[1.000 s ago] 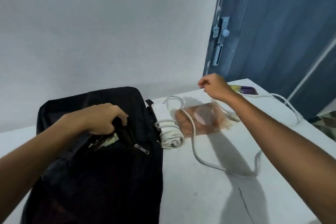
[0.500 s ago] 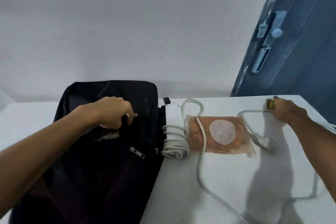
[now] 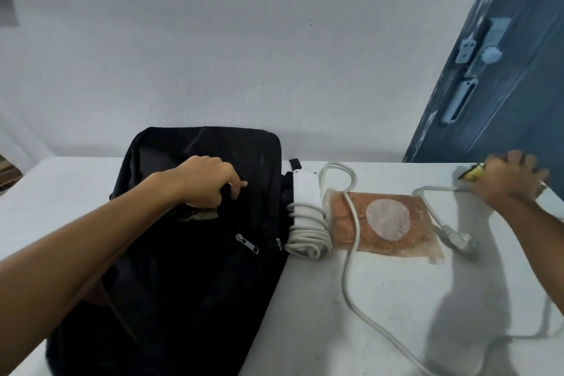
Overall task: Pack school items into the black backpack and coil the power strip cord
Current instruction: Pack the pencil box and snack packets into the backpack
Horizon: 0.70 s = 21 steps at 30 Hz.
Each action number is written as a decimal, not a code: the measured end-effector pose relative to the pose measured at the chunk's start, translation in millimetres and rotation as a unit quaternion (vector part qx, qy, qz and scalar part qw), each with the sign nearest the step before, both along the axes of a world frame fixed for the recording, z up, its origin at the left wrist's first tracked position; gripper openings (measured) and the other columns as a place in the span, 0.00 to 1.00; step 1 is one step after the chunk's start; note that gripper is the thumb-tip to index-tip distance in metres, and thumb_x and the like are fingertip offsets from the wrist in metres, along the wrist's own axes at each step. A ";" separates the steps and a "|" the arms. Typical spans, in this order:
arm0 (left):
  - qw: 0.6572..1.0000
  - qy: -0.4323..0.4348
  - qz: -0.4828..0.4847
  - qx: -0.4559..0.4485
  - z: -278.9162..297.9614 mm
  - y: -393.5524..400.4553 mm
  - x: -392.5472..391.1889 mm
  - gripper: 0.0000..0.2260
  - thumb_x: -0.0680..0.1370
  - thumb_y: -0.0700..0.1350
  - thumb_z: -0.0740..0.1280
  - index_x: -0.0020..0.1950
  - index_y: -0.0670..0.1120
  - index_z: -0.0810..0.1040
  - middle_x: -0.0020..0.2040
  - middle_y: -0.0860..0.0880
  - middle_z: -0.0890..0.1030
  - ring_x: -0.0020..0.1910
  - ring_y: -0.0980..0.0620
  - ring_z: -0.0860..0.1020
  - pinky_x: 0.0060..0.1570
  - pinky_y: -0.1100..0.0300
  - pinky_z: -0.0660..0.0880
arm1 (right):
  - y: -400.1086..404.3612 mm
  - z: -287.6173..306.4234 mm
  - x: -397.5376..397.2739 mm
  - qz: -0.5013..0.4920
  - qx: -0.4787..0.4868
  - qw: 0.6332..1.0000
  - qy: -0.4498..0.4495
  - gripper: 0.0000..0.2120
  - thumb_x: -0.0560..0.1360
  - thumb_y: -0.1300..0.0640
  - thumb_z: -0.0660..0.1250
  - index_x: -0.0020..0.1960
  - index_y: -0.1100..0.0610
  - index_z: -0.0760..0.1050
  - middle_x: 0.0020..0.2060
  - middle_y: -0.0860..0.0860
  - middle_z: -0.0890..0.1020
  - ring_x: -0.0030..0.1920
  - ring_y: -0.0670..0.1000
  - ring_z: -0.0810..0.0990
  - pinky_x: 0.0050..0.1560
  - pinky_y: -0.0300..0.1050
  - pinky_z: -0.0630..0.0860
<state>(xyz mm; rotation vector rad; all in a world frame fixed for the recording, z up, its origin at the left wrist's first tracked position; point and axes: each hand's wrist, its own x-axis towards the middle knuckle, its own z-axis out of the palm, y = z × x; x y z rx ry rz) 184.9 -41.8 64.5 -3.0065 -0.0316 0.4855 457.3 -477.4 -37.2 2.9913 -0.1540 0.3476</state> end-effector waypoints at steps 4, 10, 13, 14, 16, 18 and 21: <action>1.000 0.000 -0.008 -0.027 0.6 1.8 -3.8 0.21 0.66 0.35 0.61 0.48 0.59 0.79 0.65 0.66 0.74 0.62 0.58 0.75 0.55 0.54 0.75 | 45.8 18.6 -33.8 0.122 0.163 0.976 -0.078 0.06 0.74 0.64 0.66 0.51 0.62 0.73 0.45 0.67 0.80 0.48 0.65 0.78 0.53 0.55 0.71; 0.996 0.023 -0.037 -0.076 3.7 13.6 -11.2 0.24 0.70 0.36 0.65 0.61 0.59 0.76 0.74 0.59 0.65 0.71 0.54 0.66 0.65 0.56 0.68 | 166.9 83.2 -134.1 0.281 0.542 0.771 0.180 0.14 0.68 0.61 0.75 0.50 0.57 0.74 0.40 0.55 0.82 0.38 0.52 0.80 0.39 0.41 0.74; 0.995 0.046 -0.043 -0.081 17.5 25.3 -24.7 0.32 0.71 0.34 0.64 0.71 0.59 0.67 0.78 0.53 0.57 0.78 0.49 0.51 0.74 0.43 0.53 | 217.0 112.3 -204.0 0.363 0.559 0.624 0.408 0.12 0.68 0.64 0.73 0.49 0.60 0.75 0.32 0.50 0.82 0.30 0.45 0.78 0.34 0.36 0.74; 0.995 0.043 -0.049 -0.080 24.6 28.6 -30.0 0.35 0.70 0.33 0.63 0.73 0.60 0.65 0.78 0.53 0.56 0.78 0.49 0.49 0.74 0.41 0.50 | 234.1 120.3 -227.8 0.387 0.534 0.601 0.452 0.11 0.69 0.65 0.73 0.49 0.59 0.76 0.31 0.48 0.82 0.30 0.43 0.78 0.32 0.35 0.74; 0.991 0.024 -0.073 -0.105 40.9 32.7 -39.6 0.37 0.70 0.30 0.61 0.75 0.57 0.63 0.78 0.52 0.56 0.78 0.50 0.50 0.75 0.56 0.45 | 266.3 122.2 -261.9 0.404 0.484 0.607 0.484 0.12 0.71 0.67 0.71 0.53 0.60 0.77 0.34 0.49 0.81 0.33 0.43 0.79 0.36 0.36 0.76; 0.987 -0.006 -0.097 -0.130 58.6 39.1 -50.0 0.37 0.69 0.27 0.59 0.75 0.53 0.64 0.78 0.51 0.58 0.77 0.52 0.54 0.69 0.71 0.45 | 302.4 118.3 -287.9 0.393 0.459 0.659 0.447 0.15 0.72 0.68 0.69 0.59 0.64 0.76 0.37 0.52 0.81 0.40 0.48 0.80 0.45 0.41 0.76; 0.978 -0.054 -0.117 -0.165 78.8 47.0 -61.9 0.36 0.69 0.27 0.57 0.73 0.52 0.67 0.76 0.53 0.62 0.75 0.54 0.61 0.72 0.61 0.57 | 347.0 112.0 -309.2 0.401 0.476 0.705 0.339 0.12 0.71 0.70 0.64 0.55 0.68 0.75 0.47 0.60 0.81 0.51 0.58 0.78 0.47 0.45 0.73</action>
